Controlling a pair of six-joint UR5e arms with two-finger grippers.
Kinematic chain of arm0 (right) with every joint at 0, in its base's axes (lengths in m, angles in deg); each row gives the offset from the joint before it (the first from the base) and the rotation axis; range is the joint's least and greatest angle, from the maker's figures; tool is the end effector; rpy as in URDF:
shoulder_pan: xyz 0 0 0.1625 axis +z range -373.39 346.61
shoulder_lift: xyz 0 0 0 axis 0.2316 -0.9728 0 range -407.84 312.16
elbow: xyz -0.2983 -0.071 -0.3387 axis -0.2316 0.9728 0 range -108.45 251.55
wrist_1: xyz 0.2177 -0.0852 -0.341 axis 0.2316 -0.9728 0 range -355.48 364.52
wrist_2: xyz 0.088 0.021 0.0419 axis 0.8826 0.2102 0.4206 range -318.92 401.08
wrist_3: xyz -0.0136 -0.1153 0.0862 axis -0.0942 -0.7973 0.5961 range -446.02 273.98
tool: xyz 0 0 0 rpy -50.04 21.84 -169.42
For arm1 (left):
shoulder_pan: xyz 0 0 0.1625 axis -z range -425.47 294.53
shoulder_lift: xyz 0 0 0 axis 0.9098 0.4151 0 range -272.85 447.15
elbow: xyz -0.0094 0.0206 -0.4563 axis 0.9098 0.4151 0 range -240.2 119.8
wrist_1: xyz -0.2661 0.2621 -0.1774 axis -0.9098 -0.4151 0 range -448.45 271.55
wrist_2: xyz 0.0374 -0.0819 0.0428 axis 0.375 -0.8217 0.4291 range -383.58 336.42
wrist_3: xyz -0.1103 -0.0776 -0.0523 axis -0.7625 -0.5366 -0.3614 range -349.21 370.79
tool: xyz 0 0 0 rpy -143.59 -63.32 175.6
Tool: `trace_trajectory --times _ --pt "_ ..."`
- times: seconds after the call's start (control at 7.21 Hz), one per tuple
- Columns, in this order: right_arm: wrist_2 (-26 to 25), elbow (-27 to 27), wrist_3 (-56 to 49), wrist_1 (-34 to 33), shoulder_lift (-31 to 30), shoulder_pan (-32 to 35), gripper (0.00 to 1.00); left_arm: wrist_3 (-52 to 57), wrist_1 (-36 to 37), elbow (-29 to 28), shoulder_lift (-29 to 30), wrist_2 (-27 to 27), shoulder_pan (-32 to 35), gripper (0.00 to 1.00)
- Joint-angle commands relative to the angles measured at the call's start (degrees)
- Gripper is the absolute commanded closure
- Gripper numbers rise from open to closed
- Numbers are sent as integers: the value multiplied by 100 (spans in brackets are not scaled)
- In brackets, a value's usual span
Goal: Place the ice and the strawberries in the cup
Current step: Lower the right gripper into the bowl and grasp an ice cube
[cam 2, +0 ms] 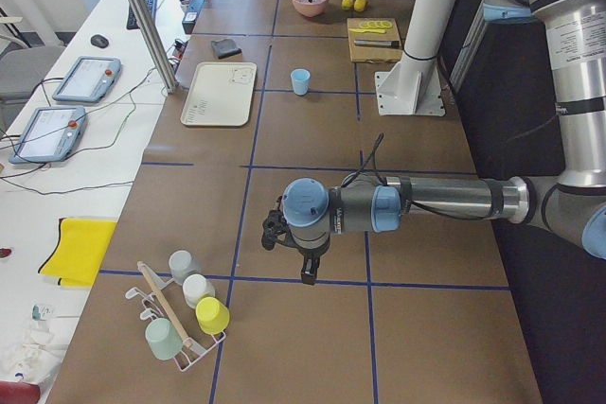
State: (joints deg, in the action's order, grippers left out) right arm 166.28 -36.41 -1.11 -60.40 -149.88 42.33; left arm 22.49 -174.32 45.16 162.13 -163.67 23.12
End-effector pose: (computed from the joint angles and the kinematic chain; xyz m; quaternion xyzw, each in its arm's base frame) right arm -0.2068 -0.3919 0.6189 -0.1224 -0.3672 0.3196 0.8649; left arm -0.0133 -0.3666 0.7007 0.0080 0.4241 0.0894 0.9012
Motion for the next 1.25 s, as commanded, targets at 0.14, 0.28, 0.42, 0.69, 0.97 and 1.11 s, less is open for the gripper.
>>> trace_trajectory --times 0.14,0.28,0.42,0.69,0.97,1.11 --pt "4 4 0 5 0 0 70 -1 0 2 -9 -1 0 0" --pt "-5 4 0 5 -9 9 82 -1 0 2 -9 -1 0 0" --pt "-5 -5 -9 5 -9 9 92 -1 0 2 0 -1 0 0" --pt "-5 -75 -18 5 -26 18 99 -1 0 2 0 -1 0 0" --pt "-93 -329 -44 -4 -70 44 100 -1 0 11 0 -1 0 0" --pt "-102 -574 -44 -4 -158 44 100 -1 0 11 0 -1 0 0"
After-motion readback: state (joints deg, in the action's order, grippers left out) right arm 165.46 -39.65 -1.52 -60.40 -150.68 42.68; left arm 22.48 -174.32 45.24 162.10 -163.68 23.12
